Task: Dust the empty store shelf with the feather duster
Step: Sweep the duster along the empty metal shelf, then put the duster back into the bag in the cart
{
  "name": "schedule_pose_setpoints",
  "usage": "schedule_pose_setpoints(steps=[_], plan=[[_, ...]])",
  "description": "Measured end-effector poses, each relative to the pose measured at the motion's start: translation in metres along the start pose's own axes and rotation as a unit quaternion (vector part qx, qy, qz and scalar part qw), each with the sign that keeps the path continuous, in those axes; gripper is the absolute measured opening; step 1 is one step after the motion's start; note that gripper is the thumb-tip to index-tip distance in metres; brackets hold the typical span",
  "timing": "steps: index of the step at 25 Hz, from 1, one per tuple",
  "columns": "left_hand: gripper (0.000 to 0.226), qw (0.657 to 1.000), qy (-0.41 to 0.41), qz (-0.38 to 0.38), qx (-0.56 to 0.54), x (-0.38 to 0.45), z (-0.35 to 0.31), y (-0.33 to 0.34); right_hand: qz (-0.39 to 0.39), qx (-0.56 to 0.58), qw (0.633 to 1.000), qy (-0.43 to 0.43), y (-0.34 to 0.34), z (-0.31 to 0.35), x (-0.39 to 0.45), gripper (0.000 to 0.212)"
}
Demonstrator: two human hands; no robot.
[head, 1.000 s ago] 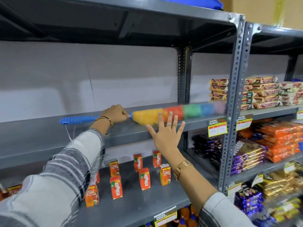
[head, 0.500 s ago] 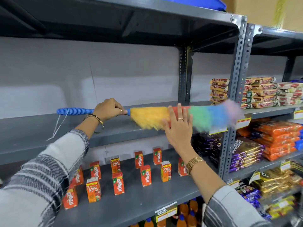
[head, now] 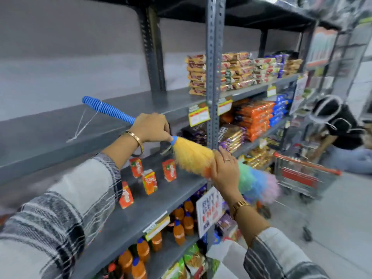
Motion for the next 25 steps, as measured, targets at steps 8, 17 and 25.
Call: schedule_pose_setpoints(steps=[8,17,25], plan=[[0.024,0.979,0.174,0.102,0.042,0.016,-0.147,0.151,0.120,-0.164,0.976,0.074,-0.013,-0.159,-0.089,0.030],[0.031,0.902,0.334,0.255,0.104,-0.065,-0.244,0.358,0.188,-0.234,0.931,0.210,-0.009,-0.273,-0.228,0.023],[0.025,0.866,0.348,0.346,0.096,-0.148,-0.280,0.501,0.320,-0.238,0.884,0.242,0.025,-0.332,-0.324,0.031]])
Point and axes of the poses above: each hand's wrist, its own x-axis towards the middle knuckle, its own y-axis out of the palm, z = x × y, the point moved 3 cm from there along x, towards the middle knuckle, and after that the axes turned 13 degrees about -z, right-handed, at the moved point
